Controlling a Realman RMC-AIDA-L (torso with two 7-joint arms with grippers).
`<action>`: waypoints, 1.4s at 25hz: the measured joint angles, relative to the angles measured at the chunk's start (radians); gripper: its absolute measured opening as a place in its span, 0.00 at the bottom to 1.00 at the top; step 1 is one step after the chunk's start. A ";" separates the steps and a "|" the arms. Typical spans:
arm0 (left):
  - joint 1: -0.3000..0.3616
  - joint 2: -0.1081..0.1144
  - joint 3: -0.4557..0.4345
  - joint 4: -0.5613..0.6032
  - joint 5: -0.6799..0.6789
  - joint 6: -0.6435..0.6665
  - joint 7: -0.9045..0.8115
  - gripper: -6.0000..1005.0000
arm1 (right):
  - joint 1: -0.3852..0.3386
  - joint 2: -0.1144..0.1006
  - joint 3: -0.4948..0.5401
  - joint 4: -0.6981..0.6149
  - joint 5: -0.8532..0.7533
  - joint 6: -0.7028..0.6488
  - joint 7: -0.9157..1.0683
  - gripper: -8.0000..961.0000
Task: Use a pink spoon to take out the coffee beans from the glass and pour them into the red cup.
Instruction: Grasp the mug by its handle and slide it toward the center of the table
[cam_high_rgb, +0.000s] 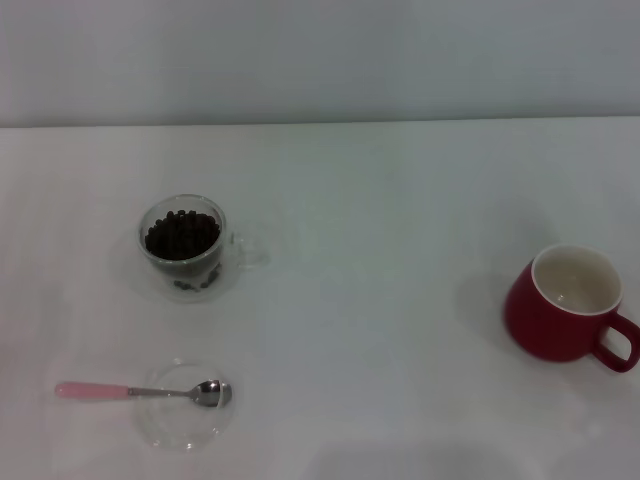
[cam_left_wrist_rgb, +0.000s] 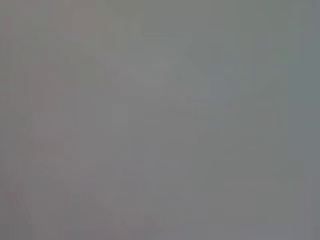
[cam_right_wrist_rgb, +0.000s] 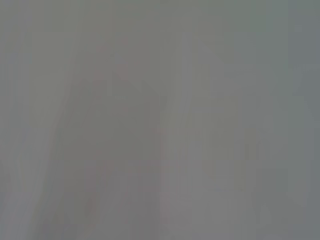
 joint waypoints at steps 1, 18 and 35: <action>-0.004 0.000 0.000 0.000 0.000 -0.001 0.000 0.88 | -0.006 0.003 0.000 0.001 -0.014 0.000 -0.002 0.89; -0.009 0.000 -0.003 0.009 -0.002 0.004 -0.003 0.88 | -0.033 0.087 -0.022 0.121 -0.044 0.066 -0.122 0.87; -0.056 0.003 -0.024 0.071 -0.010 0.008 -0.039 0.88 | -0.011 0.094 -0.048 0.123 -0.048 0.172 -0.097 0.86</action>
